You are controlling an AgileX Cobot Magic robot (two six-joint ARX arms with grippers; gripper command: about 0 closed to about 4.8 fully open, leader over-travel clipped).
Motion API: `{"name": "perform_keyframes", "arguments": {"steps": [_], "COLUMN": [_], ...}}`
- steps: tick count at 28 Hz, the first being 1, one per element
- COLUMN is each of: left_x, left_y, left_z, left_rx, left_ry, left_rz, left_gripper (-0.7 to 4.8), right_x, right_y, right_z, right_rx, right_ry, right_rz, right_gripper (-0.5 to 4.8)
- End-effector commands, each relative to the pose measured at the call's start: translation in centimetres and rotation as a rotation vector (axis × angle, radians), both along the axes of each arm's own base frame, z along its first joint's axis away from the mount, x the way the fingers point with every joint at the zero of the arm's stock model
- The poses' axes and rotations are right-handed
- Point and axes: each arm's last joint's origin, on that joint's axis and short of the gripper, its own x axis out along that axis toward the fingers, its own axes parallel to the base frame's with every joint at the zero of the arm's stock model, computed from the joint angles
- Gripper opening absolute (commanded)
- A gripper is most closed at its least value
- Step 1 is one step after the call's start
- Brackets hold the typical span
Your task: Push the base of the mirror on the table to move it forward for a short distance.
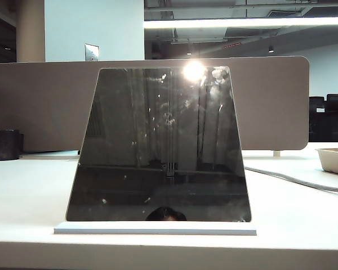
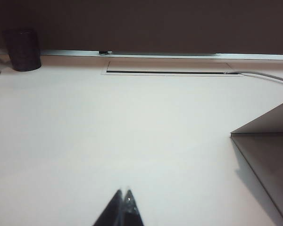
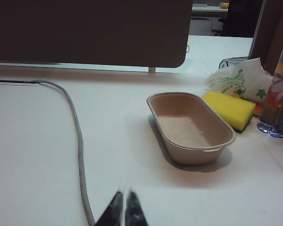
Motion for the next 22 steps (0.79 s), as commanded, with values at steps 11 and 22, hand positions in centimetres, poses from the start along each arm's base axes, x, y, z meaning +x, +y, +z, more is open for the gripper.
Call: {"name": "perform_keyframes", "arguments": {"steps": [11,22], "left_x": [0.0,4.2], "left_y": [-0.1,-5.1], "left_z": [0.1,5.7], "left_rx": [-0.009,-0.424], "left_ry": [0.001,0.383], "left_rz": [-0.028,-1.124], "left_gripper": [-0.02,-0.01], "right_x": [0.0,0.0], "right_y": [0.0,0.0], "right_z": [0.2,0.2], "right_rx": [0.001,0.001], "right_ry": [-0.015,-0.016], "right_rz": [0.002,0.002], "right_gripper": [0.22,0.22]}}
